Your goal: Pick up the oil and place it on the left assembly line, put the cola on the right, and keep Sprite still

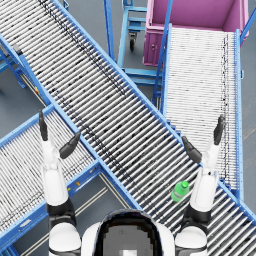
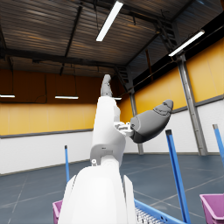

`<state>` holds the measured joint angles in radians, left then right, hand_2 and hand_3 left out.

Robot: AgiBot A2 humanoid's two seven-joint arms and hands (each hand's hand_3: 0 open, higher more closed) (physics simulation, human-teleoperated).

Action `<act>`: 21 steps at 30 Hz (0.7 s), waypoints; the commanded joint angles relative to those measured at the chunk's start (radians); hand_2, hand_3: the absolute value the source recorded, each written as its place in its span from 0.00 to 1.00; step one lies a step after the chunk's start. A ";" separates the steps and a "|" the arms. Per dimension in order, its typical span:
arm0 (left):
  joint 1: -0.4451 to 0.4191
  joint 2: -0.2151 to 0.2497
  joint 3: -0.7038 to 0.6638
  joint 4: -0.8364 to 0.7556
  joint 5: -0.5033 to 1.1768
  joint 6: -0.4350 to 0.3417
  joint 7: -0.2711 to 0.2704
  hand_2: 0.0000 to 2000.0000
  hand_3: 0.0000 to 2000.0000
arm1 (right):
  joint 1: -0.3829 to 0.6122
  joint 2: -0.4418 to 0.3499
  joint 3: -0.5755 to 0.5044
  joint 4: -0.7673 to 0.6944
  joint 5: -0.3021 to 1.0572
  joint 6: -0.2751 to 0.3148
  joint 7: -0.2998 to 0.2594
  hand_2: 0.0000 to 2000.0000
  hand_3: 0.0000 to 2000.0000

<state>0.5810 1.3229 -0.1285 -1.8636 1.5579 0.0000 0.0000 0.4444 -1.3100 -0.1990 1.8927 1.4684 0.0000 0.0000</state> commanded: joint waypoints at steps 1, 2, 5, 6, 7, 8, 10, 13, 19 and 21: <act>0.044 -0.011 -0.029 -0.003 0.000 0.000 0.000 0.00 0.00 | 0.013 0.004 0.001 0.020 0.000 0.000 0.000 0.00 0.00; 0.044 -0.010 -0.033 -0.002 0.000 0.000 0.000 0.00 0.00 | 0.020 0.006 -0.002 0.019 0.000 0.000 0.000 0.00 0.00; 0.025 -0.005 -0.025 -0.001 0.000 0.000 0.000 0.00 0.00 | 0.028 0.010 -0.017 0.018 0.000 0.000 0.000 0.00 0.00; 0.026 -0.006 -0.027 -0.001 0.000 0.000 0.000 0.00 0.00 | 0.010 0.002 -0.007 0.016 0.000 0.000 0.000 0.00 0.00; 0.044 -0.010 -0.037 -0.001 0.000 0.000 0.000 0.00 0.00 | 0.029 0.010 -0.020 0.016 0.000 0.000 0.000 0.00 0.00; 0.041 -0.009 -0.038 -0.001 0.000 0.000 0.000 0.00 0.00 | 0.014 0.004 -0.012 0.016 0.000 0.000 0.000 0.00 0.00; 0.026 -0.005 -0.033 -0.001 0.000 0.000 0.000 0.00 0.00 | 0.028 0.009 -0.019 0.012 0.000 0.000 0.000 0.00 0.00; 0.011 -0.001 -0.032 -0.007 0.000 0.000 0.000 0.00 0.00 | 0.018 0.005 -0.016 0.008 0.000 0.000 0.000 0.00 0.00; -0.001 0.003 -0.028 -0.001 0.000 0.000 0.000 0.00 0.00 | 0.001 -0.003 0.006 -0.005 0.000 0.000 0.000 0.00 0.00; -0.006 0.005 -0.020 0.001 0.000 0.000 0.000 0.00 0.00 | -0.006 -0.005 0.002 -0.003 0.000 0.000 0.000 0.00 0.00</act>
<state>0.5677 1.3292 -0.1550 -1.8642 1.5578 0.0000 0.0000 0.4372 -1.3162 -0.1942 1.8875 1.4684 0.0000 0.0000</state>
